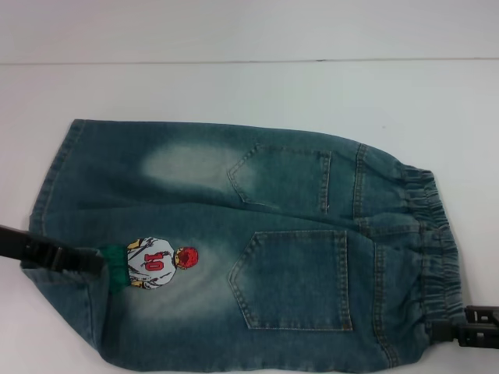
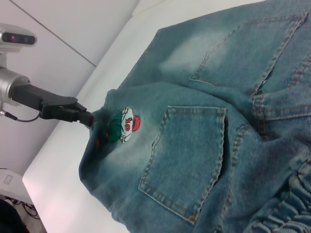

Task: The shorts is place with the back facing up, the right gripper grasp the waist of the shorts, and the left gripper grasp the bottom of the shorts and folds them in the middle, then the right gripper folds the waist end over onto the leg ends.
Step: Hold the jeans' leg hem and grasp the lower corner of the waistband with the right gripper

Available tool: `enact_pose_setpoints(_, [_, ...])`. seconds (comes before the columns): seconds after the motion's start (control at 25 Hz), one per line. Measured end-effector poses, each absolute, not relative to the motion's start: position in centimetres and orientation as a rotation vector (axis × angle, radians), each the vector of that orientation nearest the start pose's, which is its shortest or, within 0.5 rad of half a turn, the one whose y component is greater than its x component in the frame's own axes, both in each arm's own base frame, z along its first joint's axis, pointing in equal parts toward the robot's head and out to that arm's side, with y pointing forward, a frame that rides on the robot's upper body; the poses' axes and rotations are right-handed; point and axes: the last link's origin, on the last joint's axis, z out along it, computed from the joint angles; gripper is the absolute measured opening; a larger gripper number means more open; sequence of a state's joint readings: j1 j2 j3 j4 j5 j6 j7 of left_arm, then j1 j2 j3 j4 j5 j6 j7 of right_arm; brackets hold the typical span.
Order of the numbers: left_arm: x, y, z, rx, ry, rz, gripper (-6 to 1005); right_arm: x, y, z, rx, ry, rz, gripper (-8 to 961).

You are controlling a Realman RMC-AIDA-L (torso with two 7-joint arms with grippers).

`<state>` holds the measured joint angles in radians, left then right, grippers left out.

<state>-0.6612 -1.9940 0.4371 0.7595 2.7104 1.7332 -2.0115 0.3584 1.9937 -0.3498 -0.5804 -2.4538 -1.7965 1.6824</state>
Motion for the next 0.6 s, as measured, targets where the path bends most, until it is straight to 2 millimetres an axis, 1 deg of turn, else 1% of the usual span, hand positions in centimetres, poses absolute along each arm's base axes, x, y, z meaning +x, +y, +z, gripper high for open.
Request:
enact_pose_setpoints(0.36, [-30.7, 32.2, 4.8, -2.629, -1.512, -0.015, 46, 36.1, 21.9, 2.8, -2.588, 1.562, 0.547, 568])
enact_pose_setpoints(0.6, [-30.7, 32.1, 4.6, -2.633, -1.514, -0.017, 47, 36.7, 21.1, 2.8, -2.563, 1.591, 0.533, 566])
